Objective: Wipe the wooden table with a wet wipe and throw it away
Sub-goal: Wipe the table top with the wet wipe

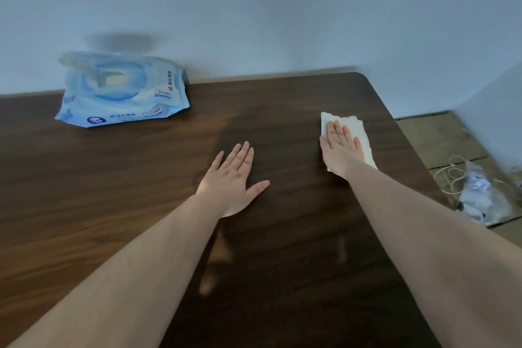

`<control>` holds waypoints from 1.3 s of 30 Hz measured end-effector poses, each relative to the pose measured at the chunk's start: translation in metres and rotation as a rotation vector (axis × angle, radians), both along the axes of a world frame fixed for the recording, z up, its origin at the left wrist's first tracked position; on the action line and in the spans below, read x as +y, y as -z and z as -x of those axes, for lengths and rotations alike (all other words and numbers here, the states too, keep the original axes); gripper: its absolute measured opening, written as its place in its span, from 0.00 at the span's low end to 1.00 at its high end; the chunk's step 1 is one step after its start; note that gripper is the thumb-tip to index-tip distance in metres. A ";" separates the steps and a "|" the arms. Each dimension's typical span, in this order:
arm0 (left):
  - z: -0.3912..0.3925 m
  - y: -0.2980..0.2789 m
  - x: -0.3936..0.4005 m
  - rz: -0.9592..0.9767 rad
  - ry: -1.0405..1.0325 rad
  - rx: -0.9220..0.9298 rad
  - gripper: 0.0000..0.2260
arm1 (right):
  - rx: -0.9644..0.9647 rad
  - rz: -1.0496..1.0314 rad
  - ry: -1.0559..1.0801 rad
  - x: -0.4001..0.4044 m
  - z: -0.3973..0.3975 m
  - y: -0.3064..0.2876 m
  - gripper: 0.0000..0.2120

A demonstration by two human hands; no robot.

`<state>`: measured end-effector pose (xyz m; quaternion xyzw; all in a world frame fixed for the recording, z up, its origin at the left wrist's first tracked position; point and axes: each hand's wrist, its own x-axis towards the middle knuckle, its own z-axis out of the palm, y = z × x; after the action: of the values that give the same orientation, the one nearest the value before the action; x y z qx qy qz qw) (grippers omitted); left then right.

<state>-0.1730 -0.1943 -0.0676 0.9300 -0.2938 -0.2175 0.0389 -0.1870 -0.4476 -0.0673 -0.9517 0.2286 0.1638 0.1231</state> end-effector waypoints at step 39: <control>0.085 0.010 0.578 -0.061 -0.966 -0.173 0.46 | -0.077 -0.149 -1.170 0.758 -0.067 0.015 0.26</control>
<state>-0.2576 0.3833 -0.0777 0.9752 0.1757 -0.1051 0.0837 -0.1202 0.3108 -0.0823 -0.9137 -0.3510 0.1856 0.0870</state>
